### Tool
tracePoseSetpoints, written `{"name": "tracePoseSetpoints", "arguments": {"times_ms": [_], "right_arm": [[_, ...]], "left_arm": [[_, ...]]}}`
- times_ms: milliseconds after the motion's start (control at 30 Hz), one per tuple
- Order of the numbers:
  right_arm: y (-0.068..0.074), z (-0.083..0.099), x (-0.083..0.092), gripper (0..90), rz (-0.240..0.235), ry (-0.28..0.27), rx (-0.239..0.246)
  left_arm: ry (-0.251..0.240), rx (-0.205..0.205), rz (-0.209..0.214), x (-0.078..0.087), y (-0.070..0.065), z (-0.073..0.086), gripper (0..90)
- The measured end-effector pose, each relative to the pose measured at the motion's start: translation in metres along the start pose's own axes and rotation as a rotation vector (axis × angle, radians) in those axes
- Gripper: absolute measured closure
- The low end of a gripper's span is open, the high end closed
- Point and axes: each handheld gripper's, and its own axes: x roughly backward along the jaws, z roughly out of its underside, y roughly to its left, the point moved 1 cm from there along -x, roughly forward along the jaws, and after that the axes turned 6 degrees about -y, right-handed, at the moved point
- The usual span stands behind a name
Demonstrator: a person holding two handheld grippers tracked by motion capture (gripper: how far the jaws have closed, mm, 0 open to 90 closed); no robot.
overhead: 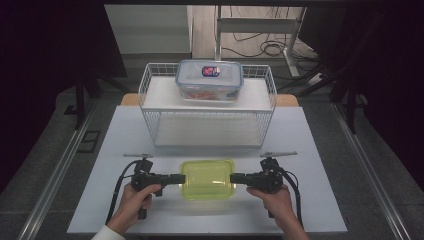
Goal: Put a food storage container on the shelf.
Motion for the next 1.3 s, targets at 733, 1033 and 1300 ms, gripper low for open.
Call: {"name": "tracePoseSetpoints", "arguments": {"times_ms": [733,1033,1300], "right_arm": [[0.038,-0.018,0.019,81.1,-0.002,-0.076,0.159],[0.051,-0.025,0.026,81.0,0.011,-0.095,0.221],[0.053,-0.030,0.029,81.0,0.011,-0.114,0.237]], "left_arm": [[-0.061,-0.150,0.012,0.024,-0.041,-0.019,78.4],[-0.075,-0.193,0.006,0.028,-0.051,-0.025,78.9],[-0.080,-0.228,0.003,0.029,-0.057,-0.034,79.0]]}}
